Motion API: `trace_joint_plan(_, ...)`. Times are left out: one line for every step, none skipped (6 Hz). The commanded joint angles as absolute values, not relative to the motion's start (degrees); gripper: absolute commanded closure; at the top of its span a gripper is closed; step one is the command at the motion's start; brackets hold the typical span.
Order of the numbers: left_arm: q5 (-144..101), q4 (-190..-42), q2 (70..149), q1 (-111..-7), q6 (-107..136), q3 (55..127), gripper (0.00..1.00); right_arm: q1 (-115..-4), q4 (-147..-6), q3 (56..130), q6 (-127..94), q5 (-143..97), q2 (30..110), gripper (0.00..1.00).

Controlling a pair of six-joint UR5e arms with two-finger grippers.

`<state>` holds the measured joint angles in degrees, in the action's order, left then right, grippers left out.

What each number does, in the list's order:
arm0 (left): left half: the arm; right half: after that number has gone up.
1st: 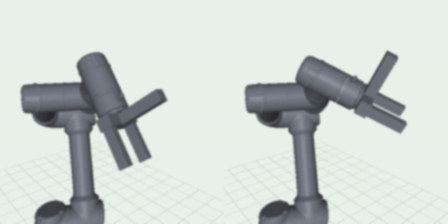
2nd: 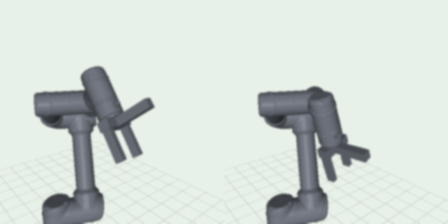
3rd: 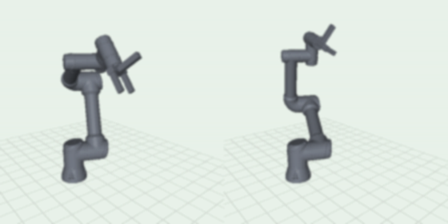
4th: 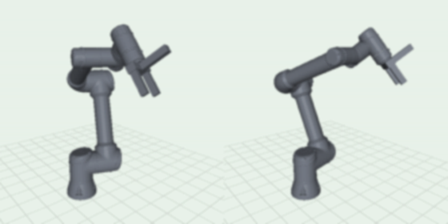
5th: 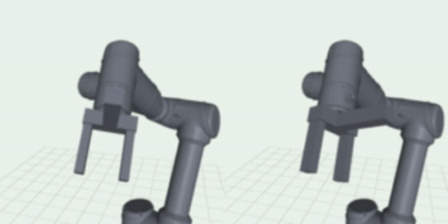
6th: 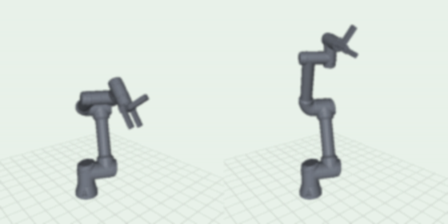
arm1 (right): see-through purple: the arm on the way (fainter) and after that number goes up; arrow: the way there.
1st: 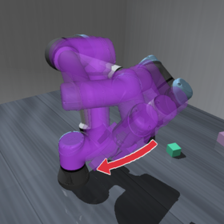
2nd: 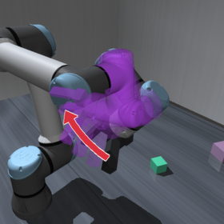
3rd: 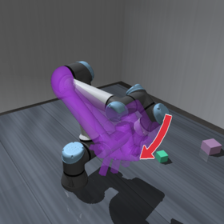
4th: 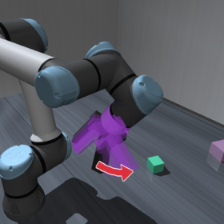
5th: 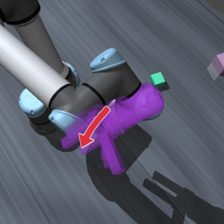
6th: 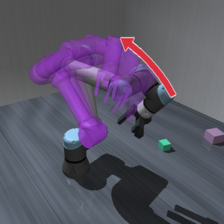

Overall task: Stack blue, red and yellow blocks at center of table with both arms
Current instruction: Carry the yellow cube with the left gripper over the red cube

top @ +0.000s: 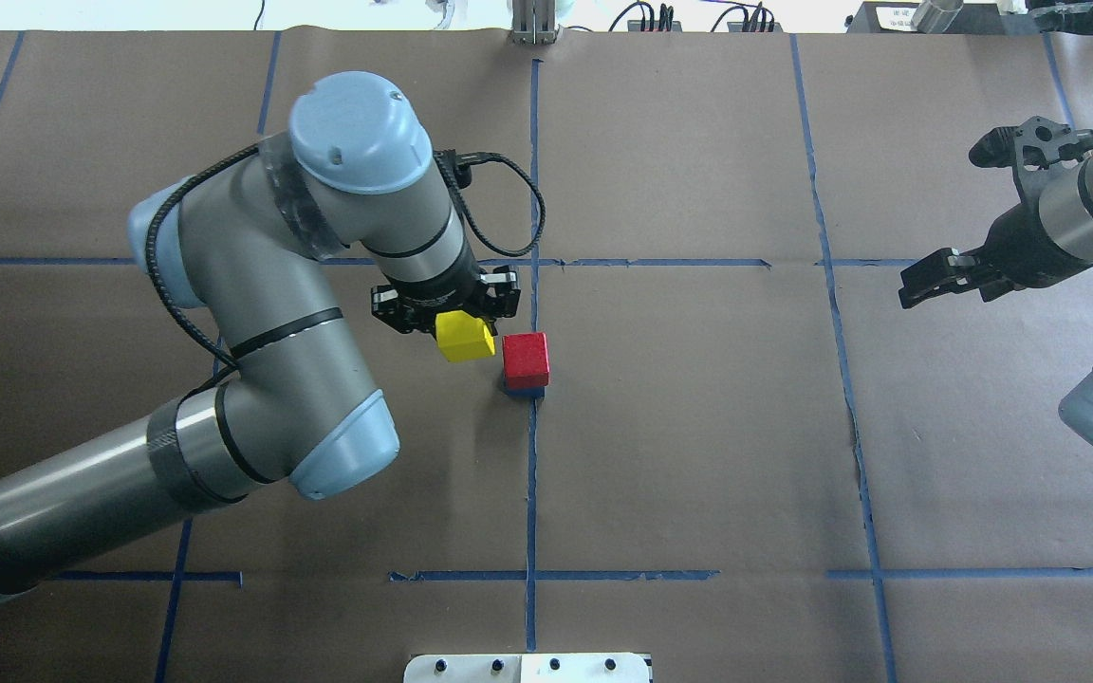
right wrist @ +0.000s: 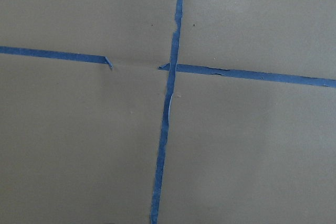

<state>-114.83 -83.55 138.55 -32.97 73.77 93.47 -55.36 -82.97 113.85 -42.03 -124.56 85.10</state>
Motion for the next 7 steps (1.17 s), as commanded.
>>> trace_joint_plan(-112.42, -81.84, 142.89, -31.55, 73.92, 88.96, 1.0, -55.37, -82.97, 113.91, -42.1, -124.54, 85.17, 0.0)
trace_joint_plan(-112.33, -81.74, 143.52, -31.64, 73.92, 87.99, 1.0, -55.28, -82.97, 113.91, -42.1, -124.54, 85.17, 0.0)
trace_joint_plan(-112.24, -81.74, 143.53, -31.38, 73.92, 87.72, 1.0, -55.28, -82.97, 113.91, -42.1, -124.45, 85.17, 0.0)
trace_joint_plan(-111.63, -81.83, 143.44, -30.68, 73.92, 87.45, 1.0, -55.2, -82.97, 113.82, -42.1, -124.45, 85.17, 0.0)
trace_joint_plan(-110.66, -81.83, 143.52, -30.06, 74.0, 87.45, 1.0, -55.2, -82.97, 113.82, -42.1, -124.45, 85.08, 0.0)
trace_joint_plan(-110.65, -81.83, 143.61, -30.06, 73.92, 87.54, 0.99, -55.2, -82.97, 113.73, -42.1, -124.45, 85.17, 0.0)
trace_joint_plan(-110.57, -81.74, 143.61, -30.06, 73.92, 87.54, 0.91, -55.2, -82.97, 113.73, -42.1, -124.45, 85.08, 0.0)
